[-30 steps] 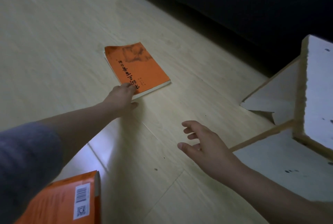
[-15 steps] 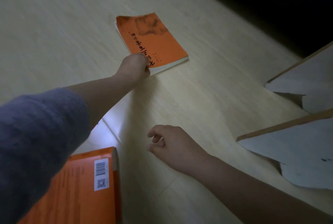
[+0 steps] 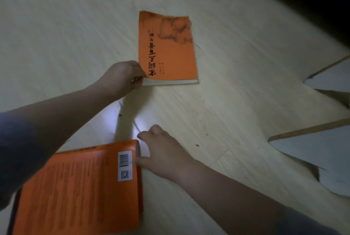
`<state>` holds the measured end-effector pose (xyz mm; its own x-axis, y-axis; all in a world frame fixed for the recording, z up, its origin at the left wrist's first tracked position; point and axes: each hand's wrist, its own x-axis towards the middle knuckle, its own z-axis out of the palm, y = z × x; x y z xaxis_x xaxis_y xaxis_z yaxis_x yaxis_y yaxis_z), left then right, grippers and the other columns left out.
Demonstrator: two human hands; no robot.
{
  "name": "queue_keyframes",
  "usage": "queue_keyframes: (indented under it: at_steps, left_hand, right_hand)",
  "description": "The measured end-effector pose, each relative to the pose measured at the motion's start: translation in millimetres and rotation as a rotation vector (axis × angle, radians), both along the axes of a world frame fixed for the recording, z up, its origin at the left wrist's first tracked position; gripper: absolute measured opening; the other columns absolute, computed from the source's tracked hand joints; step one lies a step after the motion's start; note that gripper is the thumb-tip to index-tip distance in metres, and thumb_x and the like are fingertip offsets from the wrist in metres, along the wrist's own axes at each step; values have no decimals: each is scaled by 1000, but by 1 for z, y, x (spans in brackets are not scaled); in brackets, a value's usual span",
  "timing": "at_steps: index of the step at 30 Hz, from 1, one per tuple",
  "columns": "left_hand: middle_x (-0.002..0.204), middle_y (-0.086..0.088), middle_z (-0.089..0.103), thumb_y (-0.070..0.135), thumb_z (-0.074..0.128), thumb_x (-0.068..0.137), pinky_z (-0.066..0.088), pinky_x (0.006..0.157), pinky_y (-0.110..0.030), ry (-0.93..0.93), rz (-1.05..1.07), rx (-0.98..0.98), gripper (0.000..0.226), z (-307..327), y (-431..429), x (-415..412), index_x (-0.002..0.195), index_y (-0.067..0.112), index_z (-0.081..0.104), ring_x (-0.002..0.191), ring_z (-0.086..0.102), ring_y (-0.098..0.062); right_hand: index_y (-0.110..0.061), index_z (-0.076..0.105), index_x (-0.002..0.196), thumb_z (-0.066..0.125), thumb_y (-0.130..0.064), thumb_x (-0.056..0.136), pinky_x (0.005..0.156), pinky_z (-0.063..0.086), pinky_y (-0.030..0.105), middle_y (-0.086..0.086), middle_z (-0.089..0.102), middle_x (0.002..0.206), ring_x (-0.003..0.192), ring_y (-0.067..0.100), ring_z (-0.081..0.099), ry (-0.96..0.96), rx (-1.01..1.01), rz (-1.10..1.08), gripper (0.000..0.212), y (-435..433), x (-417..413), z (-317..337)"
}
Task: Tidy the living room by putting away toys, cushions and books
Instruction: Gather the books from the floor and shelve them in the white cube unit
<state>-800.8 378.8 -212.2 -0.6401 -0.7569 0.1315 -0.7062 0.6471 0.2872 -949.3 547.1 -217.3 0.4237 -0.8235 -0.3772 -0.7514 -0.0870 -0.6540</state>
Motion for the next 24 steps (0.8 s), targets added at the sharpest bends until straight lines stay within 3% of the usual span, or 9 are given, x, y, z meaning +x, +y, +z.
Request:
queue_keyframes:
  at_steps: [3,6,13,17,20,24]
  left_hand:
    - [89,-16,70,-7,67,77,52,64,-35,29,-4,-3,18,-2,6,11,93,-2,73,71,66,-31]
    - [89,-17,70,-7,67,77,56,62,-40,48,-19,-7,18,-3,11,16,93,-2,73,70,67,-30]
    - [90,-17,70,-5,66,78,57,64,-43,63,-8,-17,16,-5,11,16,93,-3,73,72,67,-32]
    - [90,-17,70,-6,66,77,57,64,-43,62,-10,-25,18,-6,11,16,93,-2,73,73,67,-32]
    - [89,-17,70,-7,66,76,56,64,-42,55,-21,-32,18,-5,12,15,93,-3,73,73,67,-32]
    - [88,-18,70,-7,66,76,56,63,-42,49,-11,-38,16,-4,12,15,90,-3,73,73,67,-33]
  right_hand:
    - [-22,48,131,70,-50,78,91,46,40,3,42,118,112,22,43,10,-24,-25,63,-1,8,-4]
    - [-25,53,122,72,-53,74,84,47,38,0,41,109,106,18,42,31,-77,-30,59,2,14,-6]
    - [-16,52,107,78,-40,72,84,44,31,1,47,109,103,16,43,24,4,-56,49,3,20,-7]
    - [-12,47,104,70,-22,80,79,51,42,7,54,103,92,23,56,-24,31,-108,34,5,23,-3]
    - [-10,48,115,73,-24,79,82,51,40,9,55,110,97,26,57,-1,88,-112,45,3,23,-3]
    - [-6,60,103,74,-28,79,82,53,43,10,61,103,94,25,60,14,156,-107,35,-3,23,-6]
